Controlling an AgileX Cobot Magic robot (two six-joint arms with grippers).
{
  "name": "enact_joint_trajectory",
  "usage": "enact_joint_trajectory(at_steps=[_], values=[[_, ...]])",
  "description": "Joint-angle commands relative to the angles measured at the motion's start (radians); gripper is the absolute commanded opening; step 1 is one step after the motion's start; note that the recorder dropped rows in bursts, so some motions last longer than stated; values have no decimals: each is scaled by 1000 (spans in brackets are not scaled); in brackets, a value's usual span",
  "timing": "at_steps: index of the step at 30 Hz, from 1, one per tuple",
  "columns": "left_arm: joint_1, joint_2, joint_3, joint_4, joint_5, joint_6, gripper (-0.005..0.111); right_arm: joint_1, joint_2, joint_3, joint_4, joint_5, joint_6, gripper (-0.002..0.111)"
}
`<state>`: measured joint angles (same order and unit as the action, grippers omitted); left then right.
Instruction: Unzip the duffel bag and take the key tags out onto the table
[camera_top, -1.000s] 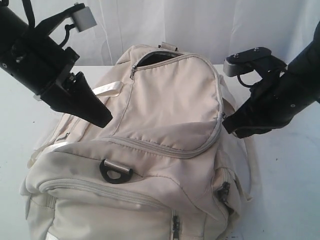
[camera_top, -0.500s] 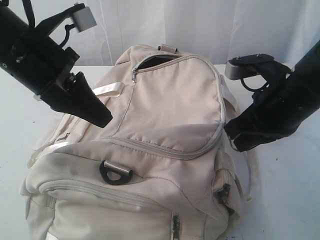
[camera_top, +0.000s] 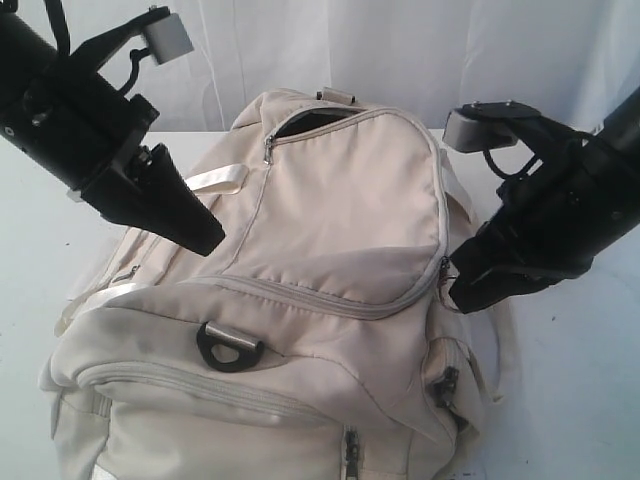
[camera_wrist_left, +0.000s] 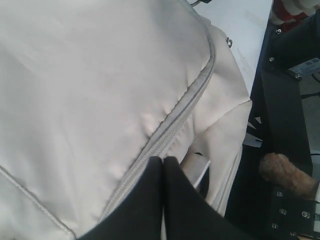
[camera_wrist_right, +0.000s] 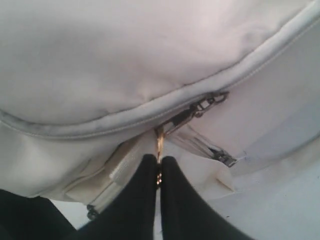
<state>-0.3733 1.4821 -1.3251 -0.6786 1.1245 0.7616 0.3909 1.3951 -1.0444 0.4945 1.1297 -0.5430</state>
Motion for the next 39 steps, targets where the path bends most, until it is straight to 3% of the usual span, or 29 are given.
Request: enact_joint_trajectory(at_steps=[1, 13, 27, 39], values=[[2, -9, 22, -23, 21, 1, 0, -2, -18, 1, 53, 56, -46, 0], [2, -9, 38, -23, -1, 1, 0, 0, -20, 22, 210, 91, -200, 0], [2, -9, 38, -23, -1, 1, 0, 125, -20, 22, 228, 91, -271, 0], [2, -9, 38, -23, -1, 1, 0, 142, -134, 20, 293, 91, -302, 0]])
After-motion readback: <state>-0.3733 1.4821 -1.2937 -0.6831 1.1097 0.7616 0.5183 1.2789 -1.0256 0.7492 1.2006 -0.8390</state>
